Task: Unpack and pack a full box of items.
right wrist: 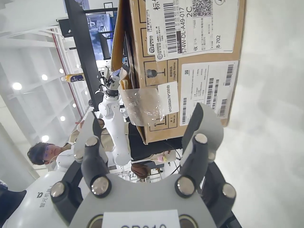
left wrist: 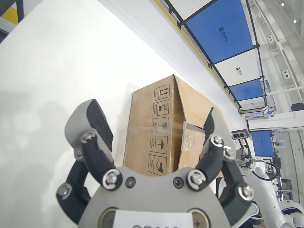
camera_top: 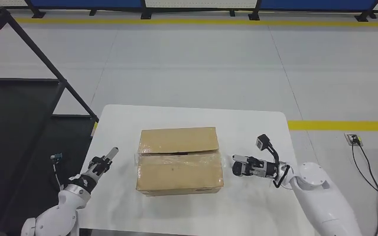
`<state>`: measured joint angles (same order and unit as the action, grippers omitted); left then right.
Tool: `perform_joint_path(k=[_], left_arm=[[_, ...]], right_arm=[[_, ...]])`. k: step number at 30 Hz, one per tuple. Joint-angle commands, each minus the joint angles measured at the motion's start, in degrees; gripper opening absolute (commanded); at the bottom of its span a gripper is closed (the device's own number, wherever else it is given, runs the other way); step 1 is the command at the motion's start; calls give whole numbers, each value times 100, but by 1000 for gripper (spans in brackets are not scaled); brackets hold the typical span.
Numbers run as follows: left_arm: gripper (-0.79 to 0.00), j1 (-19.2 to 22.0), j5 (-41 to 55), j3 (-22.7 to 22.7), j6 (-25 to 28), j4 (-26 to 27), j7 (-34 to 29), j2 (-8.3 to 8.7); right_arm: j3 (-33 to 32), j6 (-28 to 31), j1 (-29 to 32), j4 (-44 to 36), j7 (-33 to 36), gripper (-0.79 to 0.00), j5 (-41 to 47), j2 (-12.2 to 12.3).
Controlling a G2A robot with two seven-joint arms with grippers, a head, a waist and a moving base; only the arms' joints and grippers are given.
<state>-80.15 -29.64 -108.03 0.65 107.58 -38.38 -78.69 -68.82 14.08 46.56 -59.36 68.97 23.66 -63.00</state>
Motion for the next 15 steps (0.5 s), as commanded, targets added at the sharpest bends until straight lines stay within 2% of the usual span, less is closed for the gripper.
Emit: perform_joint_path(k=[1, 5, 10, 15], left_arm=[[0, -25, 77, 12, 18, 10, -12, 15], [0, -26, 317, 33, 102, -22, -152, 50], [0, 55, 728, 66, 225, -189, -662, 114], [0, 285, 1391, 174, -246, -420, -1305, 163]], right_arm=[[75, 105, -103, 171, 149, -785, 169, -35], [151, 244, -272, 438, 366, -785, 340, -73], [215, 326, -362, 528, 381, -785, 354, -97], [244, 351, -369, 467, 344, -785, 293, -98]])
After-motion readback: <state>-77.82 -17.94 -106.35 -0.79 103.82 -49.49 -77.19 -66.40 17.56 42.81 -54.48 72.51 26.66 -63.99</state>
